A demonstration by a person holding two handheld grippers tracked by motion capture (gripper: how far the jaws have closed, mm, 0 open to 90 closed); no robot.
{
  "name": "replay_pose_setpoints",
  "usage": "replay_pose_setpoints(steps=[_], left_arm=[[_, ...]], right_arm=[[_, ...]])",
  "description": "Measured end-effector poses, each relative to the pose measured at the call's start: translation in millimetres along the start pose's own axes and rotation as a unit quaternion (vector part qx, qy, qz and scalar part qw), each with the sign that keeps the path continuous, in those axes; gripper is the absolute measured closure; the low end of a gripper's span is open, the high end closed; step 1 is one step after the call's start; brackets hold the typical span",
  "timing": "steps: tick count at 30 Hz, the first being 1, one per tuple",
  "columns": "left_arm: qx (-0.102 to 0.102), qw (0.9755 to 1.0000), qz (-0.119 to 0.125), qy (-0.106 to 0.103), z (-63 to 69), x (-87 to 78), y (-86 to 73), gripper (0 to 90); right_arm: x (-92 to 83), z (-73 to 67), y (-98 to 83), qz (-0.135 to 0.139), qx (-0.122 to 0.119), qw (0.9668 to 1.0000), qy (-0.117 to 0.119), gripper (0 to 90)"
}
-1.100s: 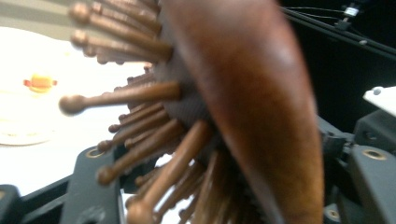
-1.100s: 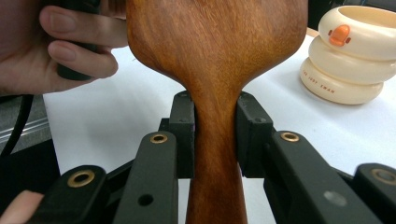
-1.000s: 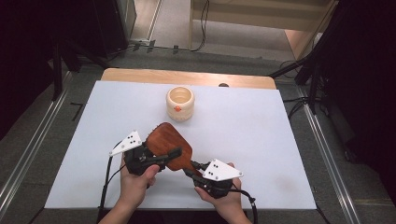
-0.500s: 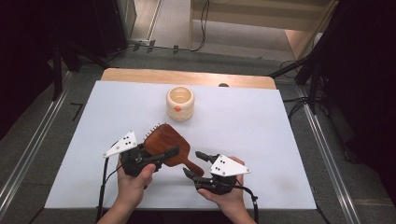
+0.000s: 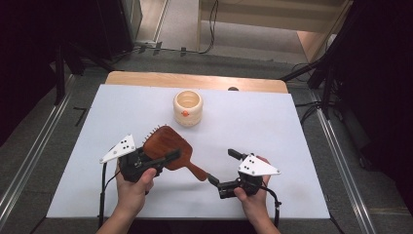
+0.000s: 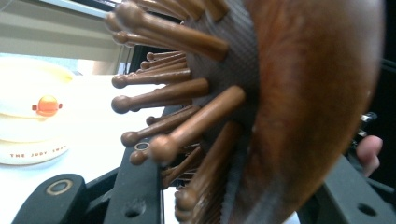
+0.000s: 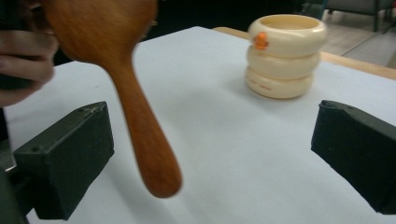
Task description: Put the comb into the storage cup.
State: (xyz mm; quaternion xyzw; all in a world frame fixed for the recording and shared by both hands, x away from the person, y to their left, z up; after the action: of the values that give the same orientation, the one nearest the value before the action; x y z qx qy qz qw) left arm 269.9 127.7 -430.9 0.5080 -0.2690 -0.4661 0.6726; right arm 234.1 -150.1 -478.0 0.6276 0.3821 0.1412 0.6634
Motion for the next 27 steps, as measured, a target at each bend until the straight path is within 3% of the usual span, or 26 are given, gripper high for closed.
replay_pose_setpoints(steps=[18, 27], left_arm=[[0.009, 0.9999, 0.003, 0.012, -5.3, -7.1, 11.8, 58.8], [0.014, 0.9998, 0.003, 0.015, -10.1, -6.5, 23.0, 58.7]], right_arm=[[-35.1, 47.7, -17.9, 0.011, -0.003, 0.9973, -0.073, 0.0], [-55.7, 65.5, -28.8, 0.015, 0.009, 0.9952, -0.096, 0.0]])
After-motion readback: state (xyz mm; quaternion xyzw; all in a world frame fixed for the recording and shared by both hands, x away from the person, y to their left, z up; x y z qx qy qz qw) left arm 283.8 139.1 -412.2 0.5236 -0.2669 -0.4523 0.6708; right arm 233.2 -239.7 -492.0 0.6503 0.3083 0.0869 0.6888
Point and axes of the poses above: each handheld gripper's, and its own axes: x roughly forward along the jaws, y roughly out of its top, z roughly to its right, the point moved 3 cm from there along x, roughly forward along the jaws, and after that the axes turned 1 degree about -z, right-handed, at the moved point
